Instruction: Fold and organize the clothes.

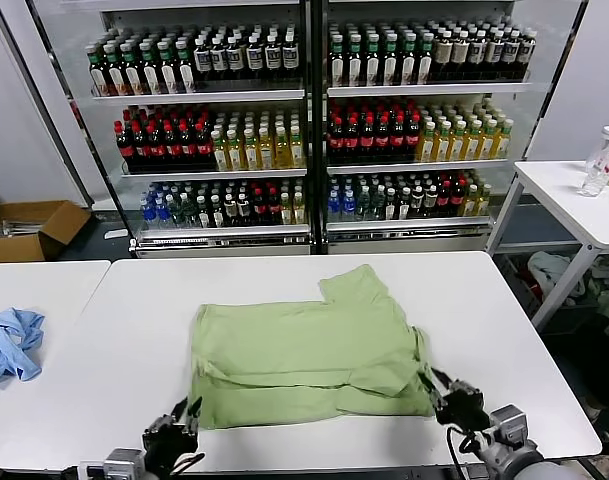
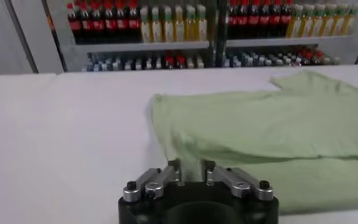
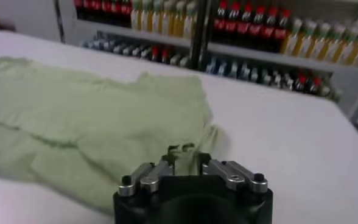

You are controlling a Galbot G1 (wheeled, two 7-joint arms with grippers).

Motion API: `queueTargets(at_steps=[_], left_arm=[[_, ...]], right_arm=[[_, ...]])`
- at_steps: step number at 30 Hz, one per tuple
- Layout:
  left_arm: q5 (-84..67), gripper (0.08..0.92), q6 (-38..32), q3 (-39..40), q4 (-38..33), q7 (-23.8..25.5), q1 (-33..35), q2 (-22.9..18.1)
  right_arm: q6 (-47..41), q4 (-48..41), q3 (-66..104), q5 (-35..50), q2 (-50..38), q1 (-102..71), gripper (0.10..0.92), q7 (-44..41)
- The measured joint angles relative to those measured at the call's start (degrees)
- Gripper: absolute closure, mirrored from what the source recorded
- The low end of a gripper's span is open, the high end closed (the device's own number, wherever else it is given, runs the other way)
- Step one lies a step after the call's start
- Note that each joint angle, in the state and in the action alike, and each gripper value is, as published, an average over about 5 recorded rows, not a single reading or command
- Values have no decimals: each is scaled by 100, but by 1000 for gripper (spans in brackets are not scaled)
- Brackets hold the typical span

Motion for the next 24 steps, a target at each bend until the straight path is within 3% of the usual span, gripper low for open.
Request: queueTargets(at_steps=[5, 12, 17, 24], left_arm=[[-304, 459, 58, 51, 386, -100, -741, 196], [-588, 260, 203, 507, 1545, -205, -2266, 280], [-663, 183, 297, 979, 2482, -240, -3345, 246], [-711, 177, 422, 1514, 3574, -274, -4489, 128]], right_arm=[[-169, -793, -635, 256, 202, 1326, 377, 161], [-477, -2524, -1679, 371, 737, 3293, 214, 222], [-659, -3833, -2285, 331, 1177, 4459, 203, 188], [-784, -5250, -2772, 309, 1687, 5418, 203, 82]])
